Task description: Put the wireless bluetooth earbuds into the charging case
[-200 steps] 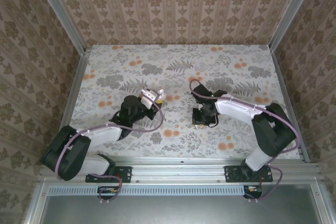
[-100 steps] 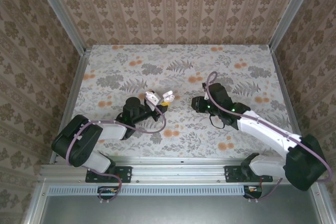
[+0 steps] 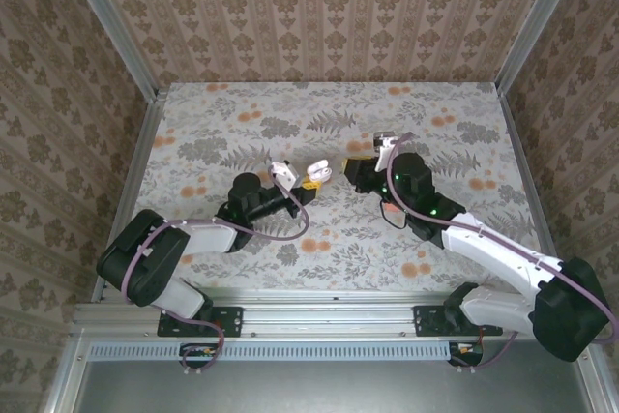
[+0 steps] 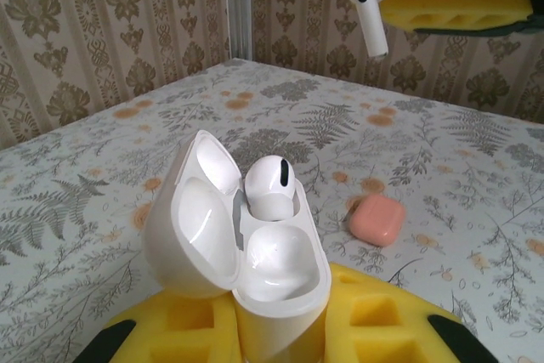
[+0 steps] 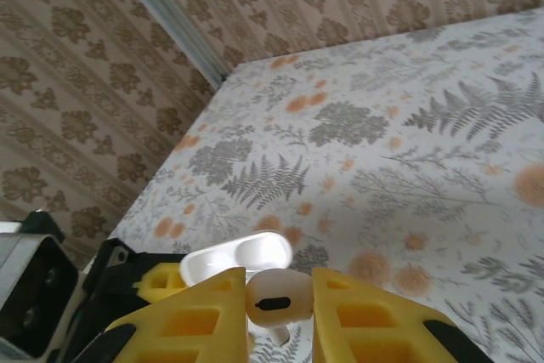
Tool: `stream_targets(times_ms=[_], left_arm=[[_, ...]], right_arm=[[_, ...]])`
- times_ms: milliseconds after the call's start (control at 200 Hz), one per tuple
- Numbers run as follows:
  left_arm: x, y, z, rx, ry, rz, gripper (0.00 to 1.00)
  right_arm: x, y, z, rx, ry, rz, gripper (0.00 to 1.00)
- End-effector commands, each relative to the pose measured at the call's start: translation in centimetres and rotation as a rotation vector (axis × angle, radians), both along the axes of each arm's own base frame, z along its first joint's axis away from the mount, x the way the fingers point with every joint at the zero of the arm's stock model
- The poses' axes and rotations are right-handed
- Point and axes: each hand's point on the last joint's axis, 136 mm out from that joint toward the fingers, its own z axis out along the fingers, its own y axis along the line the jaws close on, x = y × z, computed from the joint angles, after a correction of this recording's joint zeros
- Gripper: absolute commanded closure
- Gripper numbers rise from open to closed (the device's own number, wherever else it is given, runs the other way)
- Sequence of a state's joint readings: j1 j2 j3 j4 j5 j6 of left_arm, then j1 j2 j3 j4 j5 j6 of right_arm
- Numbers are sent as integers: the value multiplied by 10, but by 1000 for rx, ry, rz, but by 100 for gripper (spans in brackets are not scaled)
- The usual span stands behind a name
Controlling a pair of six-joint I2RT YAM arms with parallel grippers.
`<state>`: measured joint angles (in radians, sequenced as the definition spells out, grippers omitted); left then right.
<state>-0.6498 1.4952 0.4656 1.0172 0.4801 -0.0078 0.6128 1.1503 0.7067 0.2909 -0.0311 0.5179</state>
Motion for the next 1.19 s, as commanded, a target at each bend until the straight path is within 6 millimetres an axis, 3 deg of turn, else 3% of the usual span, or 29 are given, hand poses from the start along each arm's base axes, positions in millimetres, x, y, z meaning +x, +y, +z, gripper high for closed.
stream_targets(times_ms=[0, 450, 1190], left_arm=[[-4, -8, 31, -74, -41, -42, 96], [-5, -11, 41, -100, -36, -52, 96], [-4, -9, 54, -123, -51, -36, 96]], right_arm=[[2, 14, 14, 14, -79, 37, 79], [2, 49, 21, 12, -126, 118, 79], [4, 69, 12, -28, -116, 176, 79]])
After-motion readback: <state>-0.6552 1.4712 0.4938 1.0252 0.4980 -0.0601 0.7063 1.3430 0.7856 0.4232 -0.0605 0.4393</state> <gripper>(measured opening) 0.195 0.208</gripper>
